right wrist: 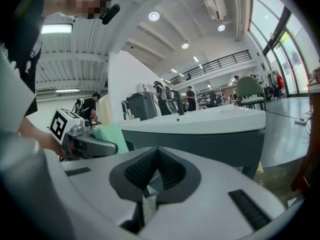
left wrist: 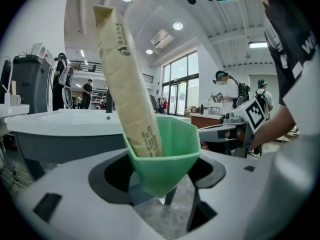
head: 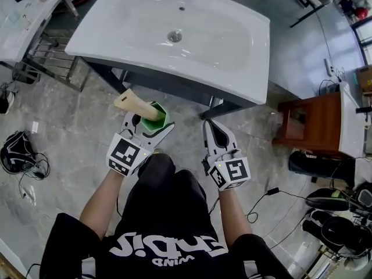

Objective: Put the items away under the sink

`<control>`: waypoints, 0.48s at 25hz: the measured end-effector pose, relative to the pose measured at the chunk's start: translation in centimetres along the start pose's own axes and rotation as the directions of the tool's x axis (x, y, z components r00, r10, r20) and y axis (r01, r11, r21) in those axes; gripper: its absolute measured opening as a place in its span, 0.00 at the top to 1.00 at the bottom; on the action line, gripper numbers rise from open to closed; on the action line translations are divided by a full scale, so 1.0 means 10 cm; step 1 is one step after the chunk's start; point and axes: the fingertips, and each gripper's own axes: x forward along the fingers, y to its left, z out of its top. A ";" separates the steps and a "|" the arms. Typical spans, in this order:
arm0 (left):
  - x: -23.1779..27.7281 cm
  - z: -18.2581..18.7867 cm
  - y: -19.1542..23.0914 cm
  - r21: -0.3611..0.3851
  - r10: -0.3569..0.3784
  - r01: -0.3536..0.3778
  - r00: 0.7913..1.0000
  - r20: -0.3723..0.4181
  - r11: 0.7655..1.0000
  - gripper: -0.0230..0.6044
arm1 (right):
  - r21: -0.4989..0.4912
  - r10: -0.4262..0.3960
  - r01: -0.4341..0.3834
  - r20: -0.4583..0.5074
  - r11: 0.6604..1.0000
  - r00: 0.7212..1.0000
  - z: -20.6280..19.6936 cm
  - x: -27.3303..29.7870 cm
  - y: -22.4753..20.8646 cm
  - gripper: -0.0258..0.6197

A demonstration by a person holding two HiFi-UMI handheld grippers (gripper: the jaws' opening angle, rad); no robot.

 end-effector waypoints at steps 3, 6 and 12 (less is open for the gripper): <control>0.14 -0.31 0.03 0.015 -0.008 0.008 1.000 0.006 1.000 0.44 | -0.013 0.004 -0.004 0.005 1.000 1.000 -0.28 0.11 -0.10 0.93; 0.25 -0.61 0.08 0.000 -0.004 0.004 1.000 0.007 1.000 0.44 | -0.011 -0.002 0.002 0.006 1.000 1.000 -0.56 0.22 -0.20 0.93; 0.41 -1.04 0.16 0.027 0.003 -0.003 1.000 0.018 1.000 0.44 | -0.024 0.019 -0.018 0.038 1.000 0.999 -1.00 0.38 -0.30 0.93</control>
